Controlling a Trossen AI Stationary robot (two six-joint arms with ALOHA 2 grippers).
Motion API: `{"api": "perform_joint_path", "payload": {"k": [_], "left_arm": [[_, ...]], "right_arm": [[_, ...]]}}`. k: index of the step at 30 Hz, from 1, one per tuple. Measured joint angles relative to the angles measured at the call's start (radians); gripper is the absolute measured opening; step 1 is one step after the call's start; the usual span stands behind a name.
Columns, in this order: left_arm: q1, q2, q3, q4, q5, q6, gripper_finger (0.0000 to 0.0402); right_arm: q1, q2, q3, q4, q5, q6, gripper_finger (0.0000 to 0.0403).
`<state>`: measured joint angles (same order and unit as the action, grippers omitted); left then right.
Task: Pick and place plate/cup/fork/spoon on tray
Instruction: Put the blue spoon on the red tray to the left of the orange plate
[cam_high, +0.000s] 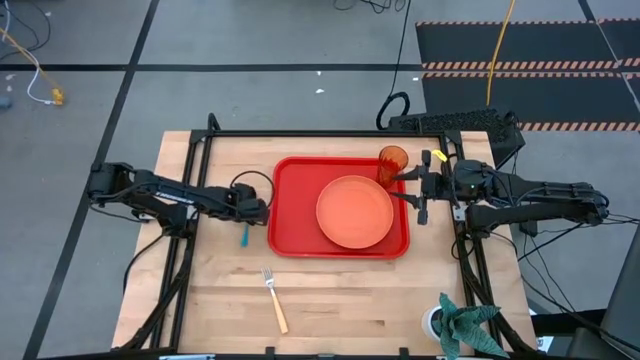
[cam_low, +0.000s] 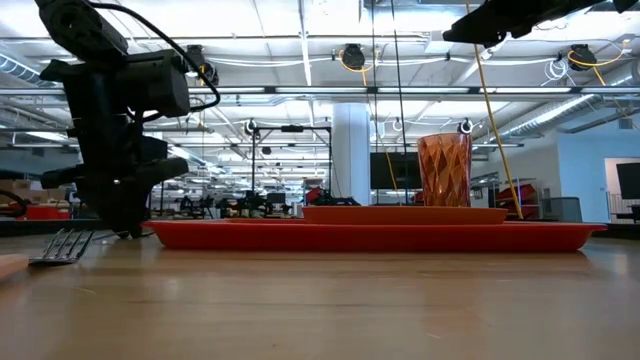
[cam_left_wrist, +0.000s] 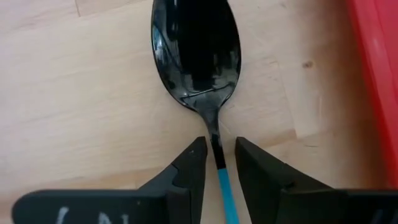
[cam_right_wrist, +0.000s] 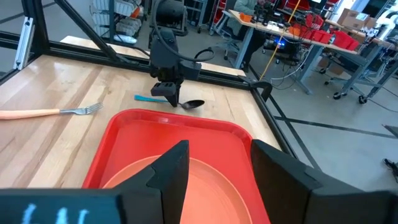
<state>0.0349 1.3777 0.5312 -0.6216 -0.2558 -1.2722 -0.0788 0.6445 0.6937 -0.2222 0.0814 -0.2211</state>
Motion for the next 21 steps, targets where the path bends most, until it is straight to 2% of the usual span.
{"api": "perform_joint_path", "payload": {"k": [16,18,21], "left_arm": [[-0.002,0.000,0.000,0.014,-0.004,0.033,0.0091],[-0.002,0.000,0.000,0.000,0.005,0.033,0.0077],[-0.002,0.000,0.001,-0.009,0.023,0.038,0.0024]], "right_arm": [[0.000,0.000,0.000,0.000,0.000,0.000,0.0164],[0.000,0.000,0.000,0.000,0.000,0.000,0.0164],[0.000,0.000,0.000,0.000,0.000,-0.001,0.0164]]}}
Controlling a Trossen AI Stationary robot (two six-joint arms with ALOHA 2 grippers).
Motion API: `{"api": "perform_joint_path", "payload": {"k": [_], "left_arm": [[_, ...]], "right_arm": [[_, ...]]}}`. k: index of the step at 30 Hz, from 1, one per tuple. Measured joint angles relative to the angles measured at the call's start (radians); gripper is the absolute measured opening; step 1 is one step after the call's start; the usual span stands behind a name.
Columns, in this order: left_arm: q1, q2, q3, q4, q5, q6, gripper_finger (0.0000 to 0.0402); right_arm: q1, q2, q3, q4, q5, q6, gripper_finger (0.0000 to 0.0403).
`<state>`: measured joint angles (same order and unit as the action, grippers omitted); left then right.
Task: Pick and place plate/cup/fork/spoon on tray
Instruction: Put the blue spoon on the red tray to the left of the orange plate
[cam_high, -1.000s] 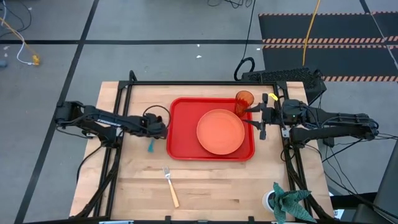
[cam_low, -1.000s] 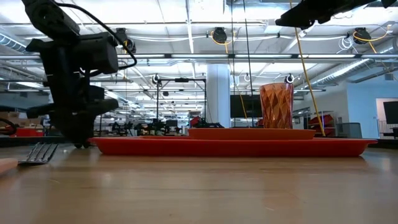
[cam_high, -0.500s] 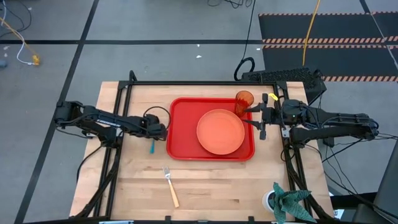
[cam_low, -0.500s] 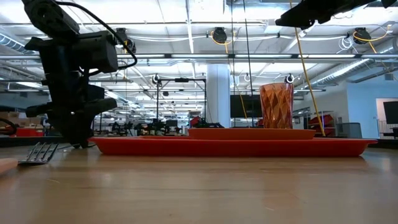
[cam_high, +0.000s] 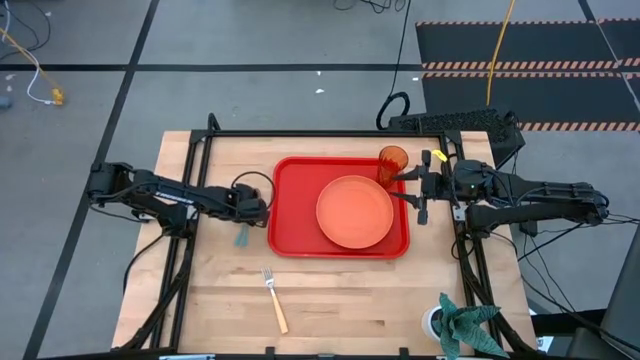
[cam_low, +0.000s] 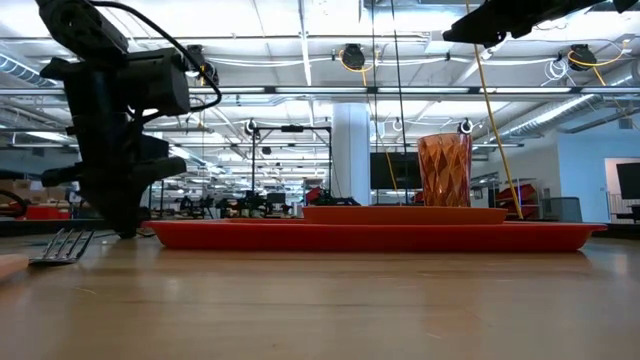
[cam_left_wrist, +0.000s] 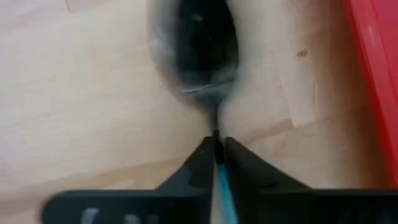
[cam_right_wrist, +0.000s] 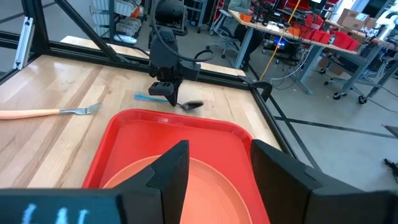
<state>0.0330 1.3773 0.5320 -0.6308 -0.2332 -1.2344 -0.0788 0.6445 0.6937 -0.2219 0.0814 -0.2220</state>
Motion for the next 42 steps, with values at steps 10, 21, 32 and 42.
{"api": "perform_joint_path", "payload": {"k": [10,21,32,42], "left_arm": [[-0.004,0.005,0.137,-0.116,0.052,0.036,0.0008],[0.016,0.017,0.400,-0.135,-0.128,0.102,0.0008],[0.103,0.227,0.406,0.200,-0.086,0.074,0.0008],[0.150,0.325,0.405,0.174,-0.028,0.012,0.0008]], "right_arm": [[0.000,0.000,0.000,0.000,0.000,-0.003,0.0164],[0.000,0.001,0.000,0.005,0.000,-0.007,0.0164],[0.000,0.001,0.000,0.021,-0.002,-0.010,0.0164],[0.000,0.001,0.000,0.007,-0.002,-0.029,0.0164]]}}
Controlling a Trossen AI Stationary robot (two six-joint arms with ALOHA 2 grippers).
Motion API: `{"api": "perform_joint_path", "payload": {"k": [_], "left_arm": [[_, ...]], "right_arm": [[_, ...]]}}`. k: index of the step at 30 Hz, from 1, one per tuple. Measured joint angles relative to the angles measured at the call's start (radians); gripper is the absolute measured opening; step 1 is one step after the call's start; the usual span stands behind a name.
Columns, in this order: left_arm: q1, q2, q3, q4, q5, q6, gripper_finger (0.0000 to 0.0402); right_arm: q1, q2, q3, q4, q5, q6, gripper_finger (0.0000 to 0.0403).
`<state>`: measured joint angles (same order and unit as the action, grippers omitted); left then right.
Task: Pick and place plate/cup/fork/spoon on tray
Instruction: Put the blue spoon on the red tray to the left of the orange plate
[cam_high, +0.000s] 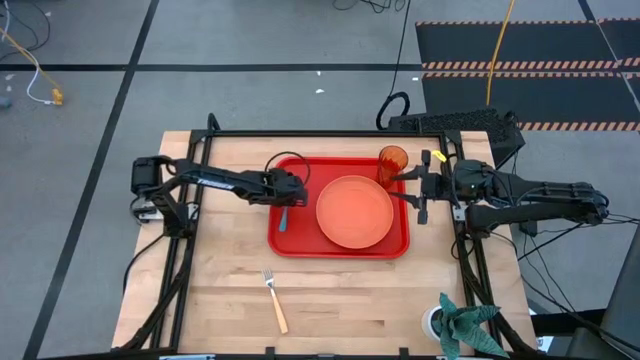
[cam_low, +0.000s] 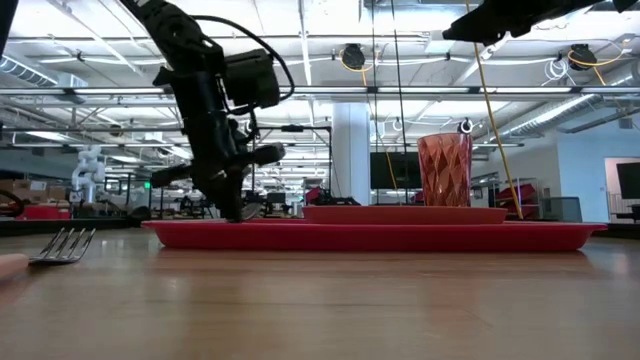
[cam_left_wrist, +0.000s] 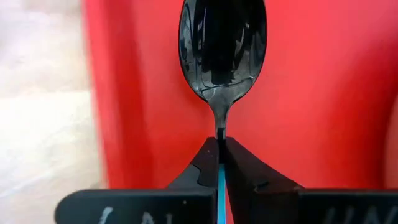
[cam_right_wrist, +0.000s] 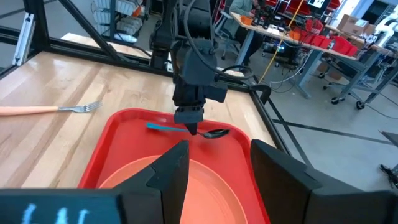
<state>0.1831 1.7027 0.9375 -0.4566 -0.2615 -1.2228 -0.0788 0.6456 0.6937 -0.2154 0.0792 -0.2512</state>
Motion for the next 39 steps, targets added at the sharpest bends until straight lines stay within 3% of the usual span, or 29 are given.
{"api": "perform_joint_path", "payload": {"k": [18,33,39], "left_arm": [[0.004,0.006,0.001,-0.024,0.009,-0.029,0.0028],[0.001,0.006,0.001,0.005,-0.001,0.048,0.0034],[-0.008,0.013,0.001,0.000,-0.006,0.053,0.0074]], "right_arm": [[0.000,0.000,0.000,0.001,0.000,0.000,0.0164],[0.000,0.000,0.000,0.001,-0.001,0.002,0.0164],[0.000,0.000,0.000,0.001,-0.001,0.002,0.0164]]}}
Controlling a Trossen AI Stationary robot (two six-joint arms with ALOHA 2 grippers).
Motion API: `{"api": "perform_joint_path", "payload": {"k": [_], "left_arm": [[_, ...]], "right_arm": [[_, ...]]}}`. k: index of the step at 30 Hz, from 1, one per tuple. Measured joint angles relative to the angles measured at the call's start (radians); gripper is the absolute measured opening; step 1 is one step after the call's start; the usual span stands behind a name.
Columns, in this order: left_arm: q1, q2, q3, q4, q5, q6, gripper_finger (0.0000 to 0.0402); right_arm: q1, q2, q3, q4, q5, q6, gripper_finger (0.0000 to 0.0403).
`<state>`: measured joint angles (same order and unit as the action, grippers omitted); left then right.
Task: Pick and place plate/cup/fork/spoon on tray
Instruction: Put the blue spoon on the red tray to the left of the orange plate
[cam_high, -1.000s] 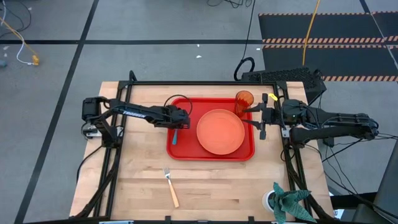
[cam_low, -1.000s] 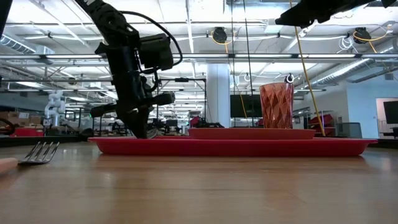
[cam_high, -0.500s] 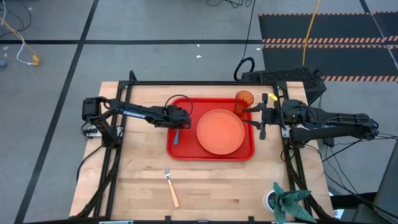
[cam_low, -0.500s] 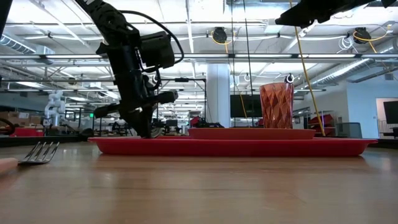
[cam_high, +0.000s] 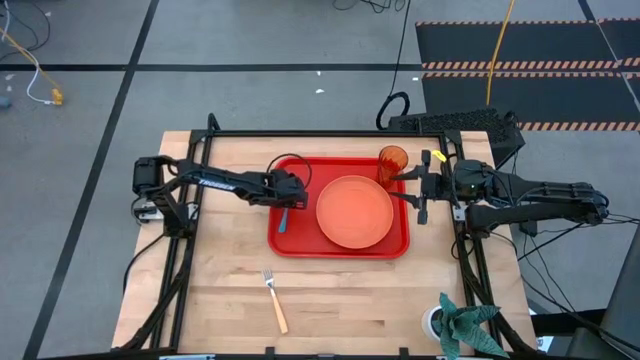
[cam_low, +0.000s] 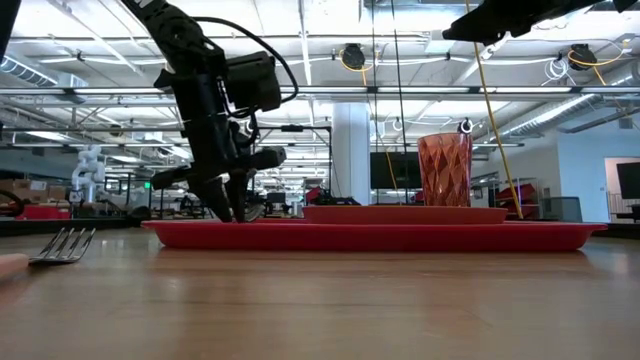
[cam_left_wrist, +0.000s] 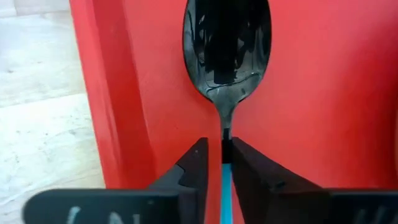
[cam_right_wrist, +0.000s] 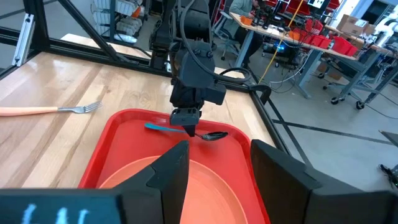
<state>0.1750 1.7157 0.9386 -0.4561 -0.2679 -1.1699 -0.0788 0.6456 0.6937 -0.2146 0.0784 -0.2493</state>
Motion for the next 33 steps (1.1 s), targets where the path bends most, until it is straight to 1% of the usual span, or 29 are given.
{"api": "perform_joint_path", "payload": {"k": [5,9,12,20,24,30,33], "left_arm": [[-0.008,0.000,0.000,-0.004,-0.037,-0.030,0.0120],[-0.008,0.000,0.000,-0.004,-0.044,-0.037,0.0144],[-0.007,0.000,0.000,-0.003,-0.048,-0.037,0.0153],[-0.007,0.000,0.000,0.004,-0.059,-0.032,0.0154],[-0.008,0.000,0.000,0.072,-0.080,0.070,0.0154],[-0.008,0.000,0.000,0.304,-0.094,0.379,0.0154],[-0.013,-0.001,0.000,0.365,-0.094,0.499,0.0154]], "right_arm": [[0.000,0.000,0.000,0.000,0.000,0.000,0.0164],[0.000,0.000,0.000,0.000,0.000,0.000,0.0164],[0.000,0.000,0.000,0.000,0.000,0.000,0.0164],[0.000,0.000,0.000,0.000,0.000,0.000,0.0164],[0.000,0.000,0.000,0.000,0.000,-0.001,0.0164],[0.000,0.000,0.000,0.000,0.000,-0.002,0.0164],[0.000,0.000,0.000,0.000,0.000,-0.002,0.0164]]}}
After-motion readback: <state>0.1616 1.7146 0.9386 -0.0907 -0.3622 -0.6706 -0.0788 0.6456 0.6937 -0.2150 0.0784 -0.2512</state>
